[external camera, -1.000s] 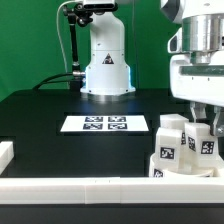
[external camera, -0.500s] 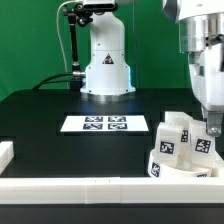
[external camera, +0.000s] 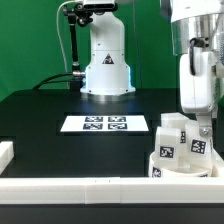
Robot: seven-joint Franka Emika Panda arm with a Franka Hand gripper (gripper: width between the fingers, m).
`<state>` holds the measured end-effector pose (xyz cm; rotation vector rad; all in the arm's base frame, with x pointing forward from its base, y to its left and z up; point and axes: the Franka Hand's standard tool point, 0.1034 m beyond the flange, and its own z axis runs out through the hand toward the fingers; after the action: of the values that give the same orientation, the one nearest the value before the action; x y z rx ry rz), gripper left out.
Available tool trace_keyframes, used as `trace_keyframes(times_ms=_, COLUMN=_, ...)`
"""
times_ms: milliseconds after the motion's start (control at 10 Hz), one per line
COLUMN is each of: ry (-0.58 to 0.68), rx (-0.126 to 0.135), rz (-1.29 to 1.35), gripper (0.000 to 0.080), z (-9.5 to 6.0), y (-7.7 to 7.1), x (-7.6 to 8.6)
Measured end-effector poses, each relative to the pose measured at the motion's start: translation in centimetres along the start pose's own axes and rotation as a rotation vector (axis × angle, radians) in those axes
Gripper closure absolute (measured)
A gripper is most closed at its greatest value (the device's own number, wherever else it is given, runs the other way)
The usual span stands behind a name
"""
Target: Assemble stool
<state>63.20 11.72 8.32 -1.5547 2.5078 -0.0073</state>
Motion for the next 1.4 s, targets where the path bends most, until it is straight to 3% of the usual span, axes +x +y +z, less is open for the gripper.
trace_keyframes(times_ms=300, ry=-0.007, rx=-0.003, rz=-0.008, gripper=0.0405, z=0.0, y=0.0, x=0.0)
trace_keyframes(times_ms=400, ry=-0.009, rx=0.002, rz=-0.052, gripper=0.0244, z=-0.1, y=-0.1, x=0.0)
trace_keyframes(times_ms=500, ry=-0.016, rx=0.007, rz=-0.104, gripper=0.0165, z=-0.8, y=-0.3, x=0.1)
trace_keyframes(times_ms=800, ry=-0.034, rx=0.013, rz=-0.266, gripper=0.0154, z=-2.5, y=-0.6, x=-0.8)
trace_keyframes(times_ms=1100, ry=-0.023, rx=0.013, rz=-0.532, gripper=0.015, z=-2.2, y=-0.4, x=-0.7)
trace_keyframes(times_ms=1400, ry=0.025, rx=-0.009, rz=-0.955, gripper=0.015, z=-2.1, y=-0.4, x=-0.9)
